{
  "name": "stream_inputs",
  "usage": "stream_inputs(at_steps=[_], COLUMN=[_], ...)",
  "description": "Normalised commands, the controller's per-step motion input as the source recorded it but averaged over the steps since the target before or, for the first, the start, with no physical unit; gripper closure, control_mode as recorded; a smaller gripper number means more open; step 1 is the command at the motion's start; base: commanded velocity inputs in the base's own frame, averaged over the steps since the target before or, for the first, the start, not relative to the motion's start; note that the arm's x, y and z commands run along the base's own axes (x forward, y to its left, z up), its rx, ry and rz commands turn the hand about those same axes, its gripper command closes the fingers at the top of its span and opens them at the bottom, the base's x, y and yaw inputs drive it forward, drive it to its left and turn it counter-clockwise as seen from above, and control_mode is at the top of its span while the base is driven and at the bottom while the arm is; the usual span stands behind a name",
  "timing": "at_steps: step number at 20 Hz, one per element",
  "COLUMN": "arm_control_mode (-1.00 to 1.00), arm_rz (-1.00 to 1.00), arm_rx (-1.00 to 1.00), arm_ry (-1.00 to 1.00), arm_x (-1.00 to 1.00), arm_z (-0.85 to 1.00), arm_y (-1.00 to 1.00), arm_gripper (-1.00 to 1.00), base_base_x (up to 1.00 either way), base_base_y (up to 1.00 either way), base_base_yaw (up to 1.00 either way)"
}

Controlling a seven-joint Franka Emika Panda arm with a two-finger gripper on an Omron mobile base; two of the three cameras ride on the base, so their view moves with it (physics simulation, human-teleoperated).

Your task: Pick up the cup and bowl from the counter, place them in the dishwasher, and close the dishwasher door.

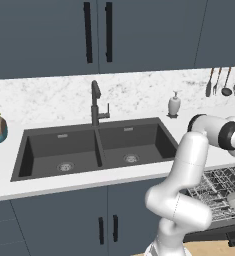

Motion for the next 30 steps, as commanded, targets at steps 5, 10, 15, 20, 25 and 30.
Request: stream_inputs(at_steps=[5,10,15,20,25,30], arm_control_mode=[-1.00,-1.00,-1.00,-1.00,-1.00,-1.00], arm_rz=[0.00,0.00,0.00,-0.01,0.00,0.00], arm_rx=[0.00,0.01,0.01,0.00,0.00,-0.01], arm_ry=[0.00,0.00,0.00,0.02,0.13,0.17], arm_x=[0.00,0.00,0.30,0.83,0.76,0.46], arm_z=[0.00,0.31,0.29,-0.03,-0.40,-0.53], arm_y=[0.00,0.00,0.00,0.00,0.00,0.00], arm_gripper=[1.00,1.00,1.00,1.00,1.00,1.00], base_base_x=[0.00,0.00,0.00,0.00,0.00,0.00], base_base_y=[0.00,0.00,0.00,0.00,0.00,0.00], base_base_yaw=[0.00,0.00,0.00,0.00,0.00,0.00])
